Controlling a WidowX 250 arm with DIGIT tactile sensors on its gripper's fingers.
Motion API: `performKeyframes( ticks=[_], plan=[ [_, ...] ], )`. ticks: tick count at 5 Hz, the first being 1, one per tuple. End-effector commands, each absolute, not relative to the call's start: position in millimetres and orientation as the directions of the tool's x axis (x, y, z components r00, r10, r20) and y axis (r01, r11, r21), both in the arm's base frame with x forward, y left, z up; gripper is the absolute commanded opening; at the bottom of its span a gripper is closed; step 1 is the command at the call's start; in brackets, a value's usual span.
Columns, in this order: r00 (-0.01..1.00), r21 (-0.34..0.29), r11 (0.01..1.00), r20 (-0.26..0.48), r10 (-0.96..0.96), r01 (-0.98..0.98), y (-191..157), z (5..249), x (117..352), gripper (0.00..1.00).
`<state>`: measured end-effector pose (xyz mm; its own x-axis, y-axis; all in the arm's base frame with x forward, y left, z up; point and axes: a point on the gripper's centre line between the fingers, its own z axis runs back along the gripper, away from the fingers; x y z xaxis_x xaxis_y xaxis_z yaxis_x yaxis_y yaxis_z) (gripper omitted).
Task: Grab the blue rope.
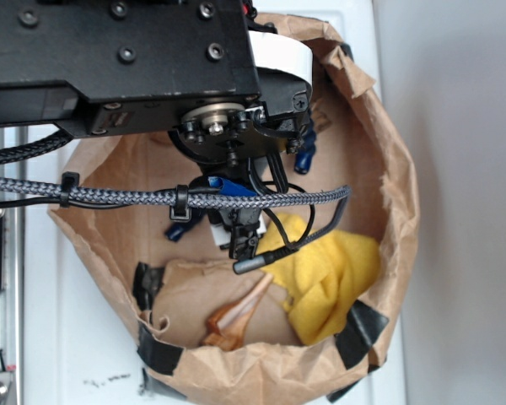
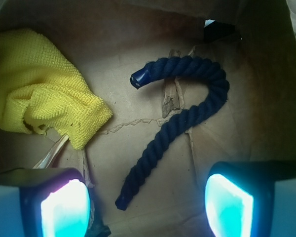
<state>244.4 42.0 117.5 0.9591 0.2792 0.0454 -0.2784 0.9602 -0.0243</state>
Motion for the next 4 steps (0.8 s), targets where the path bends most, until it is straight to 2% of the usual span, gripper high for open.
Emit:
performKeyframes(
  ticks=[1,3,4],
  plan=[
    [0.892,-0.033,0.894,0.05,0.449,-0.447,45.3,103.3,253.8,1.0],
    [0.83,-0.09,0.827,0.01,0.557,-0.554,50.6,68.7,261.7,1.0],
    [0.825,-0.078,0.823,0.025,0.565,-0.562,52.8,55.3,264.9,1.0]
  ],
)
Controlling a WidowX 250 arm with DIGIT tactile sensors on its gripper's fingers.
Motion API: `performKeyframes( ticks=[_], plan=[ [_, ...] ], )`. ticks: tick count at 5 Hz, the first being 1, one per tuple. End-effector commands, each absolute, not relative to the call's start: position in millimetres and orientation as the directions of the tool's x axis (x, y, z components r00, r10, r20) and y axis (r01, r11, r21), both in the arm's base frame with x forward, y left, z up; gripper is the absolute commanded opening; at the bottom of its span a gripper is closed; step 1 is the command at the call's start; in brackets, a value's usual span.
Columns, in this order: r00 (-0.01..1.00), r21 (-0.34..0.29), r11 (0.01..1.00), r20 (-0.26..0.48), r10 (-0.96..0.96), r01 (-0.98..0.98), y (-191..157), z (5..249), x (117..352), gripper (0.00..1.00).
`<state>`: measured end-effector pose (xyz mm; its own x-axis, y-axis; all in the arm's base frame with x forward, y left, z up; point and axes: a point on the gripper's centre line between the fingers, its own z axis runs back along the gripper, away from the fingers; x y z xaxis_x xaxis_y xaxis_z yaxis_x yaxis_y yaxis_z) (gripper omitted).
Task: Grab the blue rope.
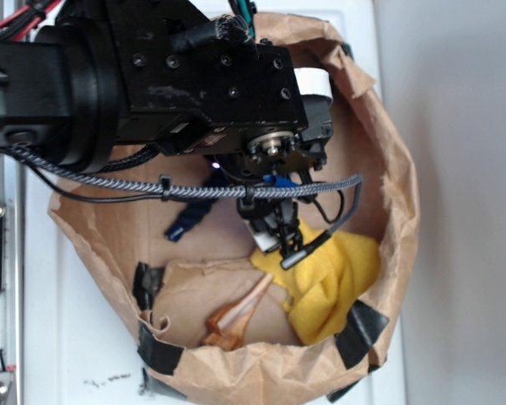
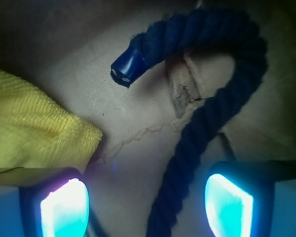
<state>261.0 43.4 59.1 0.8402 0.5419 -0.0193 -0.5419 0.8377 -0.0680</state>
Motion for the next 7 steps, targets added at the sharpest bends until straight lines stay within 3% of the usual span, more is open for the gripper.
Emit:
performKeyframes(
  ticks=[1,2,4,7],
  plan=[
    [0.826,-0.061,0.826,0.037,0.563,-0.561,51.6,45.3,267.4,1.0],
    [0.828,-0.054,0.829,0.045,0.559,-0.556,52.0,46.8,265.3,1.0],
    [0.829,-0.131,0.824,0.025,0.559,-0.552,71.1,69.5,248.6,1.0],
    [0.803,-0.05,0.806,0.069,0.592,-0.59,53.0,30.2,267.1,1.0]
  ],
)
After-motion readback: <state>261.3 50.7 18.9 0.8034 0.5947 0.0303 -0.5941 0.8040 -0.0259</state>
